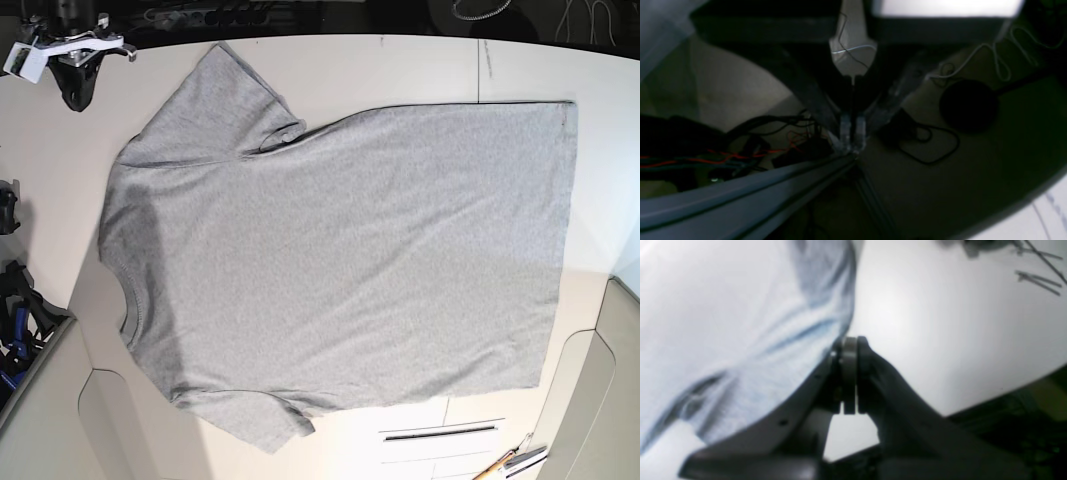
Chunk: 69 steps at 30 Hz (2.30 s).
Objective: Fold the T-shirt properly
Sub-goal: 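Move the right gripper to the shoulder corner of the grey shirt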
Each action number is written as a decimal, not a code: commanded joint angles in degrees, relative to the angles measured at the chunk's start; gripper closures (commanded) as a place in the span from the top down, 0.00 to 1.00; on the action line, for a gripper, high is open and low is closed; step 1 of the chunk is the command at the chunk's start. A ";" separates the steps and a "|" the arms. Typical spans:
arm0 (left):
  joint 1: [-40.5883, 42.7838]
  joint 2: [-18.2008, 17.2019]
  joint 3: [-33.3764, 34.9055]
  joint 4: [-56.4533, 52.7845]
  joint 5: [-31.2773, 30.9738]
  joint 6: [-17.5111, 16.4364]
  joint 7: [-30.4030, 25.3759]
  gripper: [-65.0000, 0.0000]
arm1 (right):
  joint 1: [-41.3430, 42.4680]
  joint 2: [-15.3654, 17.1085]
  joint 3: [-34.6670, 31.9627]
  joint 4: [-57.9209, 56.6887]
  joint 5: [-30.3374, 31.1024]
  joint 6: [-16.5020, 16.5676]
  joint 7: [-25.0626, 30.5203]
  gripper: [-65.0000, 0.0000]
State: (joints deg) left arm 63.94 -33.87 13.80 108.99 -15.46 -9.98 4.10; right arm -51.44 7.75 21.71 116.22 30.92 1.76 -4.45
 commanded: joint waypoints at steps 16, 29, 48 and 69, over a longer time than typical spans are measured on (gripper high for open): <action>0.98 -0.07 -18.93 1.68 -8.07 -8.52 -1.60 0.00 | 15.91 -8.70 13.14 -6.29 22.47 16.04 -11.04 0.00; 0.92 0.87 -21.33 1.68 -11.52 -14.12 -0.83 0.00 | 25.29 -8.70 14.38 -16.31 13.86 13.46 -10.99 0.27; -1.55 1.62 -21.33 1.68 -11.54 -23.76 -0.28 0.00 | 30.18 -8.70 14.25 -16.33 5.90 11.04 -18.34 0.57; -1.53 1.66 -21.33 1.68 -14.36 -30.02 1.36 0.00 | 36.46 -8.72 8.11 -26.75 2.51 13.68 -19.61 0.57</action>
State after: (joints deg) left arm 61.56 -31.88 -7.20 109.97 -29.08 -39.27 6.20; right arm -15.31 -1.26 29.82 88.84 33.26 15.16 -24.21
